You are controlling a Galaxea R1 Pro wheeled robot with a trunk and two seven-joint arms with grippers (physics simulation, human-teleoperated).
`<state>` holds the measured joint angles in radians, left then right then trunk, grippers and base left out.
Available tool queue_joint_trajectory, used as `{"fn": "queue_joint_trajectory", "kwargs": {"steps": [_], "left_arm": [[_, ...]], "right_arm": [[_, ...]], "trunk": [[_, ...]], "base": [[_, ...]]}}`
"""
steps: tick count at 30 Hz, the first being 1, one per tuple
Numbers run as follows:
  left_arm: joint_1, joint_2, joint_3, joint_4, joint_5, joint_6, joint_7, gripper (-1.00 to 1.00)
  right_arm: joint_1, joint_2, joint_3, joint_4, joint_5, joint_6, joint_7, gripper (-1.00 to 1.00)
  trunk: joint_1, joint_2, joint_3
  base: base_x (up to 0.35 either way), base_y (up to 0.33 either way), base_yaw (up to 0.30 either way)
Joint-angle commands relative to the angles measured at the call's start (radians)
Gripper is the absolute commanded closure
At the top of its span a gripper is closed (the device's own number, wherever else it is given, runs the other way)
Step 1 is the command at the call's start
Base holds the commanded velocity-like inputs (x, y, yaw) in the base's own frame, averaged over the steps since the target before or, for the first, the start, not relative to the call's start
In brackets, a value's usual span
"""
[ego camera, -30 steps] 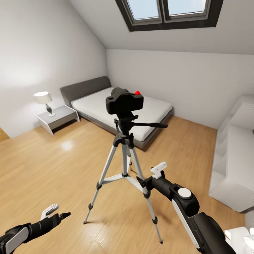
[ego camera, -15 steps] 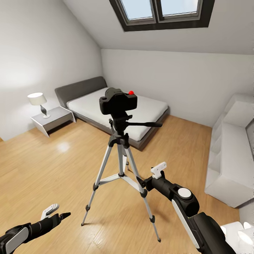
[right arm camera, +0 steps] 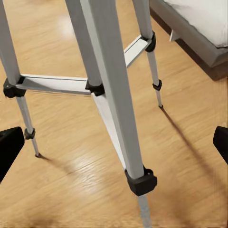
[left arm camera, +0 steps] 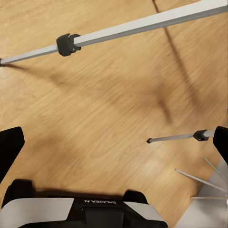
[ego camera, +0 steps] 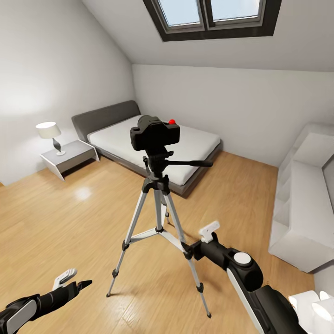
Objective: Attach the digital camera to the camera tripod in the bedroom.
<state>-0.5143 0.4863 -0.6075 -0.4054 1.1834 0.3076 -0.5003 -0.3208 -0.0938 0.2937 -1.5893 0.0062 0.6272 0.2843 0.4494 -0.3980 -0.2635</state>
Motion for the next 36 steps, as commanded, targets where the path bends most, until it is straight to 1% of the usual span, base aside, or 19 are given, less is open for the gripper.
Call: {"fn": "queue_joint_trajectory", "kwargs": {"steps": [1,5,8,11,15,16,17,18,19,23,25,26,27,28,29,30,31,33,36], "left_arm": [[-0.001,0.002,-0.004,0.006,0.01,0.004,-0.001,-1.0],[0.003,0.005,-0.004,0.036,0.01,-0.002,0.0,-1.0],[0.011,0.003,-0.006,0.067,0.009,-0.006,0.001,-1.0],[0.026,-0.005,-0.01,0.107,0.006,-0.014,0.001,-1.0],[0.061,-0.031,-0.013,0.168,0.003,-0.034,0.005,-1.0],[0.082,-0.045,-0.015,0.194,0.001,-0.041,0.01,-1.0],[0.095,-0.053,-0.015,0.206,0.001,-0.043,0.015,-1.0],[0.095,-0.053,-0.015,0.206,0.001,-0.043,0.015,-1.0],[0.138,-0.081,-0.017,0.238,0.001,-0.049,0.041,-1.0],[0.198,-0.13,-0.018,0.27,0.001,-0.053,0.101,-1.0],[0.272,-0.196,-0.018,0.308,0.002,-0.056,0.186,-1.0],[0.292,-0.215,-0.018,0.317,0.002,-0.056,0.207,-1.0],[0.292,-0.215,-0.018,0.317,0.002,-0.056,0.207,-1.0],[0.333,-0.257,-0.018,0.334,0.002,-0.056,0.245,-1.0],[0.379,-0.315,-0.018,0.346,0.002,-0.057,0.276,-1.0],[0.379,-0.315,-0.018,0.346,0.002,-0.057,0.276,-1.0],[0.395,-0.338,-0.018,0.35,0.002,-0.057,0.287,-1.0],[0.419,-0.373,-0.018,0.355,0.002,-0.057,0.303,-1.0],[0.439,-0.4,-0.018,0.359,0.002,-0.057,0.317,-1.0]], "right_arm": [[0.006,-0.001,0.001,0.003,0.001,0.017,0.002,-1.0],[0.032,0.002,0.001,0.063,0.001,0.044,0.001,-1.0],[0.043,0.004,0.001,0.157,0.0,0.052,-0.005,-1.0],[0.048,0.006,0.0,0.269,-0.001,0.056,-0.03,-1.0],[0.052,0.005,-0.004,0.467,-0.004,0.048,-0.084,-1.0],[0.052,0.006,-0.007,0.596,-0.005,0.026,-0.107,-1.0],[0.053,0.006,-0.008,0.663,-0.006,0.006,-0.116,-1.0],[0.053,0.006,-0.008,0.663,-0.006,0.006,-0.116,-1.0],[0.053,0.006,-0.012,0.855,-0.008,-0.091,-0.134,-1.0],[0.054,0.006,-0.032,1.071,-0.009,-0.24,-0.149,-1.0],[0.054,0.006,-0.059,1.256,-0.006,-0.39,-0.162,-1.0],[0.055,0.006,-0.063,1.301,-0.005,-0.424,-0.163,-1.0],[0.055,0.006,-0.063,1.301,-0.005,-0.424,-0.163,-1.0],[0.059,0.005,-0.068,1.39,-0.004,-0.483,-0.166,-1.0],[0.091,0.006,-0.071,1.454,-0.005,-0.526,-0.168,-1.0],[0.091,0.006,-0.071,1.454,-0.005,-0.526,-0.168,-1.0],[0.104,0.007,-0.072,1.477,-0.006,-0.541,-0.168,-1.0],[0.125,0.008,-0.073,1.51,-0.005,-0.562,-0.169,-1.0],[0.143,0.008,-0.073,1.538,-0.005,-0.58,-0.17,-1.0]], "trunk": [[0.001,-0.002,-0.002],[0.001,-0.002,-0.002],[0.001,-0.002,-0.002],[0.001,-0.002,-0.002],[0.001,-0.002,-0.002],[0.001,-0.002,-0.002],[0.001,-0.002,-0.002],[0.001,-0.002,-0.002],[0.001,-0.002,-0.002],[0.001,-0.002,-0.002],[0.001,-0.002,-0.002],[0.001,-0.002,-0.002],[0.001,-0.002,-0.002],[0.001,-0.002,-0.002],[0.001,-0.002,-0.002],[0.001,-0.002,-0.002],[0.001,-0.002,-0.002],[0.001,-0.002,-0.002],[0.001,-0.002,-0.002]], "base": [[-0.001,0.0,-0.002],[-0.001,0.0,-0.001],[0.0,0.0,0.0],[0.0,0.0,0.0],[0.0,0.0,0.0],[0.0,0.0,0.0],[0.0,0.0,0.0],[0.0,0.0,0.0],[0.0,0.0,0.0],[0.0,0.0,0.0],[0.0,0.0,0.0],[0.0,0.0,0.0],[0.0,0.0,0.0],[0.0,0.0,0.0],[0.0,0.0,0.0],[0.0,0.0,0.0],[0.0,0.0,0.0],[0.0,0.0,0.0],[0.0,0.0,0.0]]}}
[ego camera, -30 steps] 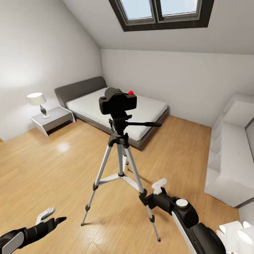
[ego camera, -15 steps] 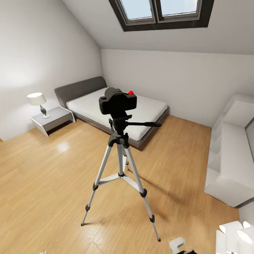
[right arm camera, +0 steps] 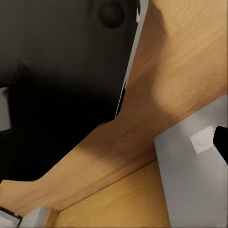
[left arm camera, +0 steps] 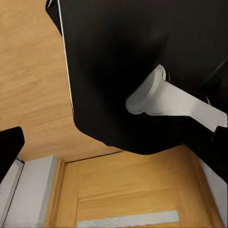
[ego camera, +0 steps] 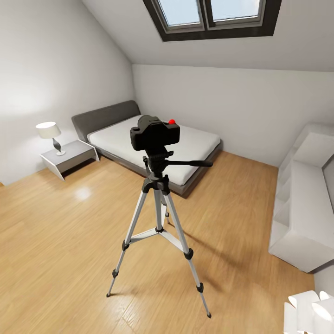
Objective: Attach the digital camera to the camera tripod in the bedroom.
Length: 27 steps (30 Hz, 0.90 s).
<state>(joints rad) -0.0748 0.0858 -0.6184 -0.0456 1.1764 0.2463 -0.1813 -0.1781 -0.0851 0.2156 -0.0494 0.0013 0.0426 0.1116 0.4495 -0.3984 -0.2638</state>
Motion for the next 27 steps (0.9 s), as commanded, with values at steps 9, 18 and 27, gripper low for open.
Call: {"fn": "queue_joint_trajectory", "kwargs": {"steps": [9,18,27], "left_arm": [[0.018,-0.009,-0.006,0.005,0.01,0.002,0.011,-1.0],[0.021,-0.01,-0.006,0.006,0.01,0.002,0.012,-1.0],[0.021,-0.011,-0.006,0.006,0.009,0.002,0.013,-1.0]], "right_arm": [[0.016,-0.001,0.004,0.019,0.001,-0.014,0.002,-1.0],[0.018,-0.001,0.001,0.022,0.0,-0.016,0.002,-1.0],[0.019,-0.001,-0.001,0.022,-0.004,-0.017,0.002,-1.0]], "trunk": [[0.001,-0.002,-0.002],[0.001,-0.002,-0.002],[0.001,-0.002,-0.002]], "base": [[0.0,0.0,0.0],[0.0,0.0,0.0],[0.0,0.0,0.0]]}}
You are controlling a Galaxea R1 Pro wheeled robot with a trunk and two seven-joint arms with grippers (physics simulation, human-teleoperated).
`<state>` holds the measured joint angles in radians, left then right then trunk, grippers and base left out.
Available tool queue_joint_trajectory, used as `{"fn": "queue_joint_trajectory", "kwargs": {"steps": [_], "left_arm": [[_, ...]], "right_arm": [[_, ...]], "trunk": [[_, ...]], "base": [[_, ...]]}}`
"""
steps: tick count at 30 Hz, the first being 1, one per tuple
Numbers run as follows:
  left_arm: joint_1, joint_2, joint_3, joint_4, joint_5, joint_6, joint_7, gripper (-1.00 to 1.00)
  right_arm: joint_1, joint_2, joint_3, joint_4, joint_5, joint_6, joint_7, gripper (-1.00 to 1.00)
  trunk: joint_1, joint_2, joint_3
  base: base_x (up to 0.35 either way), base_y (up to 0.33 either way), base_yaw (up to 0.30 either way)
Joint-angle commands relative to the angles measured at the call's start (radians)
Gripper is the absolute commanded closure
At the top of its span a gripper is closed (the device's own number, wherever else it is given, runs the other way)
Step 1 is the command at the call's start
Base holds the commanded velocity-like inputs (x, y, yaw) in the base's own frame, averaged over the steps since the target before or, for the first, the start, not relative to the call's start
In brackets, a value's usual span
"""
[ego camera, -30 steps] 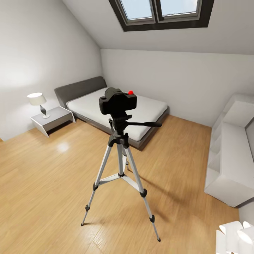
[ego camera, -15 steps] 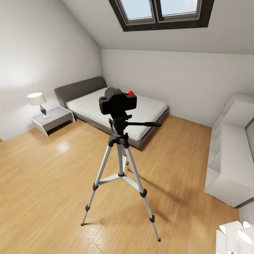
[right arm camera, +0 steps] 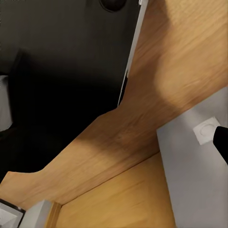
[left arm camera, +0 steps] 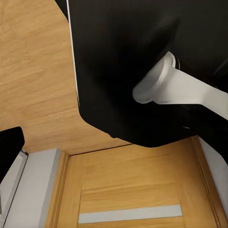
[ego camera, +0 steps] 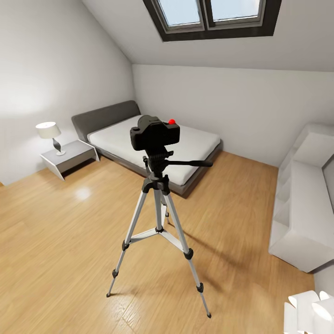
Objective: Attach the digital camera to the camera tripod in the bedroom.
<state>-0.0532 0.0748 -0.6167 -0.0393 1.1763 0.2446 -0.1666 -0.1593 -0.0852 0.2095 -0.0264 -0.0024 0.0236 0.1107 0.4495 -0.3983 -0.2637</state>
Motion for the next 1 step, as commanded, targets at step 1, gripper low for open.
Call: {"fn": "queue_joint_trajectory", "kwargs": {"steps": [1], "left_arm": [[0.0,0.001,-0.008,-0.001,0.009,0.004,-0.002,-1.0]], "right_arm": [[0.0,0.0,0.005,-0.001,0.0,0.002,0.003,-1.0]], "trunk": [[0.0,-0.002,-0.002]], "base": [[0.0,0.0,0.0]]}}
